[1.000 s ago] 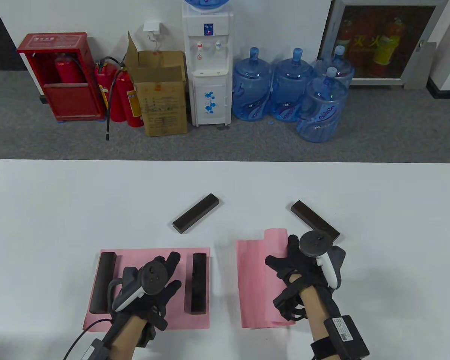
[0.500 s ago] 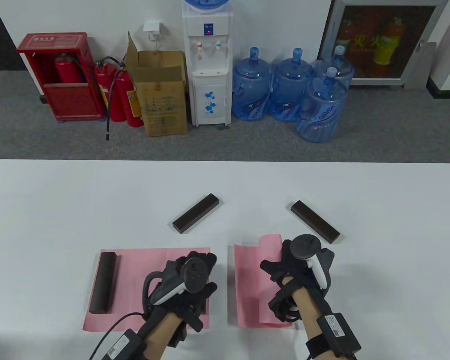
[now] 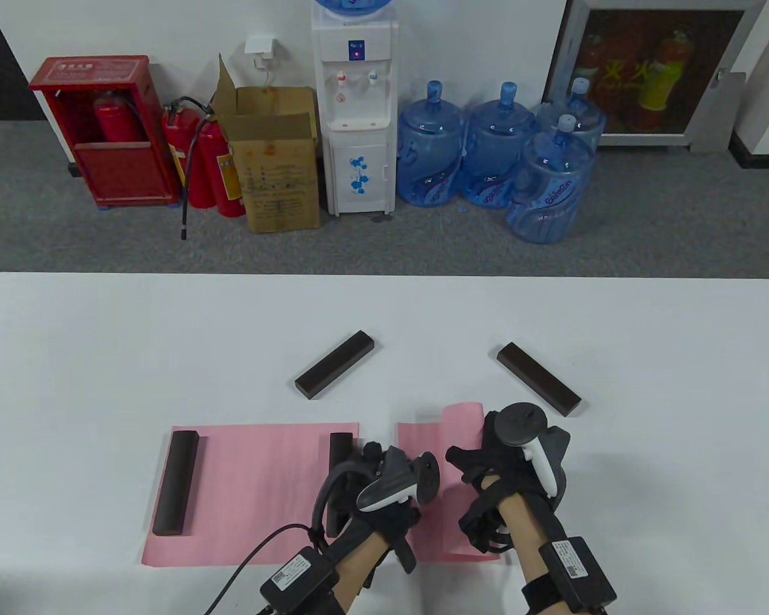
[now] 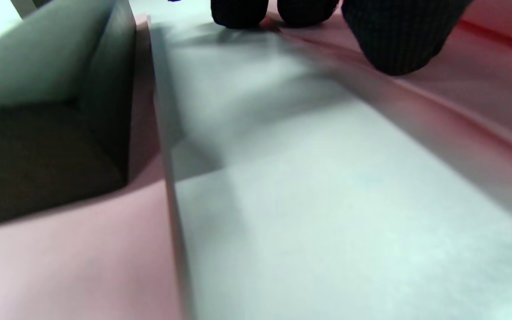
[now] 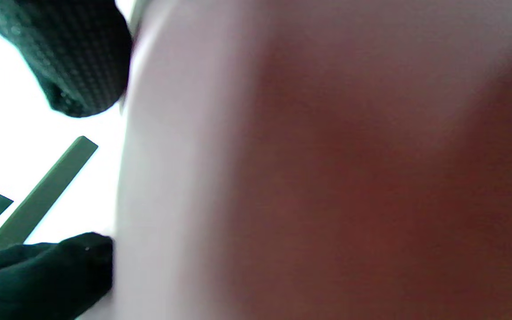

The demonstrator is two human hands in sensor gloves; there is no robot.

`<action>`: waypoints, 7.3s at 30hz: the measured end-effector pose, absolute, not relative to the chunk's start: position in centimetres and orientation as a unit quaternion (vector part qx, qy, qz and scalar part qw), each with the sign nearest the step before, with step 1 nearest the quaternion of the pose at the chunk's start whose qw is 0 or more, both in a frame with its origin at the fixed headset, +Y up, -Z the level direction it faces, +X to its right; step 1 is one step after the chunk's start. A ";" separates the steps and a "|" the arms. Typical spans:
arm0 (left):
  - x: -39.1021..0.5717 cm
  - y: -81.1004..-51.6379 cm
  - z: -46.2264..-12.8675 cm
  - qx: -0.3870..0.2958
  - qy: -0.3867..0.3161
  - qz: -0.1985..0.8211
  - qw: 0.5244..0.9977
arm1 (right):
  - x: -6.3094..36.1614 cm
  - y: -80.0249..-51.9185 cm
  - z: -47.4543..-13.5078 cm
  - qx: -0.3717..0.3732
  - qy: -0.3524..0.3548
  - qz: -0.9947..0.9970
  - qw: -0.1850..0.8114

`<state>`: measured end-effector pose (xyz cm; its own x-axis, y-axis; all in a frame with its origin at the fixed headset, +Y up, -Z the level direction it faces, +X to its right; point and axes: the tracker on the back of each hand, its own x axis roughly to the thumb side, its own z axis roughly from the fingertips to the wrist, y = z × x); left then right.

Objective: Unroll papers and secure with paperweights

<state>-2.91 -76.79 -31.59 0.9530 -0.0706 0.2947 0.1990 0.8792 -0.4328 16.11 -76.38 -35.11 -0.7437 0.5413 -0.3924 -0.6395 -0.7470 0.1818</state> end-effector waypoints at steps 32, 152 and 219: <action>-3.4 -76.9 -31.6 -0.251 -0.137 -0.060 0.957 | 14.0 -75.2 -32.6 -0.017 0.151 0.984 -0.096; 2.1 -76.1 -33.4 -0.167 -0.106 -0.164 0.966 | 31.5 -77.6 -32.1 -0.143 0.164 0.968 0.126; -23.6 -74.6 -31.2 -0.095 -0.018 0.047 0.994 | 21.2 -73.7 -52.8 -0.238 0.210 0.947 -0.055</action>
